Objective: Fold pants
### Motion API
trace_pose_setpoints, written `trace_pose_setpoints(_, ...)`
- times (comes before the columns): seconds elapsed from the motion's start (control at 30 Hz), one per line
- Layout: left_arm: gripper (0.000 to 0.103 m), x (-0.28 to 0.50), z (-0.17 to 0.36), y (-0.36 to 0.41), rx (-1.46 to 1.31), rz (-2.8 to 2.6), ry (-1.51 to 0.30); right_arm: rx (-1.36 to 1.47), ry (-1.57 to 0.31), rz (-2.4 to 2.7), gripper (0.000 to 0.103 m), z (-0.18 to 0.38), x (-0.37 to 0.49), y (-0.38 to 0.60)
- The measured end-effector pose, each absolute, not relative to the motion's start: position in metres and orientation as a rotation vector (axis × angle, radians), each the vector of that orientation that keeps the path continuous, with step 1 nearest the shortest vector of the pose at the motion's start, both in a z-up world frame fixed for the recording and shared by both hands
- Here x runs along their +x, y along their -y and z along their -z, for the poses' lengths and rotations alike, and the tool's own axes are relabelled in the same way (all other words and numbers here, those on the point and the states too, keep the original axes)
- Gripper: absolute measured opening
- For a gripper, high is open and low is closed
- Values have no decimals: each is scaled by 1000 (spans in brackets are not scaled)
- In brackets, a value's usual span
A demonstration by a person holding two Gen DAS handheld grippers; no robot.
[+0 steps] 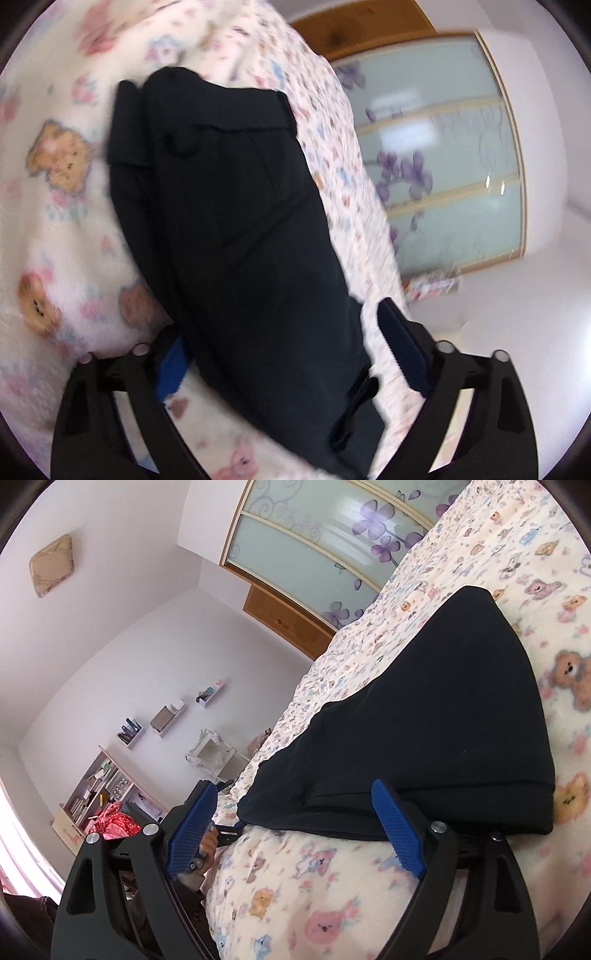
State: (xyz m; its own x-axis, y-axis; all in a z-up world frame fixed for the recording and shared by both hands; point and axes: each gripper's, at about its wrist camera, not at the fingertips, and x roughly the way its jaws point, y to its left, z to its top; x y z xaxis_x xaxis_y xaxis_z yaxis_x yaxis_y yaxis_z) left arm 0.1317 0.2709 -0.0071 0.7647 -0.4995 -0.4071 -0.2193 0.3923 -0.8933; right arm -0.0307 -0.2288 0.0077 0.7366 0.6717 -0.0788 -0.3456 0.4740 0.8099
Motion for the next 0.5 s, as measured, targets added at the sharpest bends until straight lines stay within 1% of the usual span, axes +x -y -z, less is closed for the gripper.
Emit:
trace_pose_setpoints(0.03,75,132,10,-276,-1217,177,-730,876,-418,-648,88,-7,-30,229)
trace_pose_setpoints(0.07,60,133,12,-279,-1238,159,-742,878,-417,-650,89,-6,-30,229)
trace_pose_setpoints(0.1,41,133,15,-283,-1258,140,-757,880,-417,-653,89,-6,-30,229)
trace_pose_setpoints(0.17,19,132,20,-287,-1260,99,-785,887,-415,-662,90,-5,-30,228)
trace_pose_setpoints(0.2,16,131,18,-286,-1240,102,-781,890,-414,-663,90,-5,-31,228)
trace_pose_setpoints(0.3,14,127,0,-275,-1074,57,-760,906,-403,-666,90,-3,-32,229)
trace_pose_setpoints(0.4,13,130,-28,-259,-933,16,-749,954,-322,-642,90,-4,-40,240)
trace_pose_setpoints(0.5,13,133,-56,-240,-785,0,-739,1080,-289,-617,90,8,-39,256)
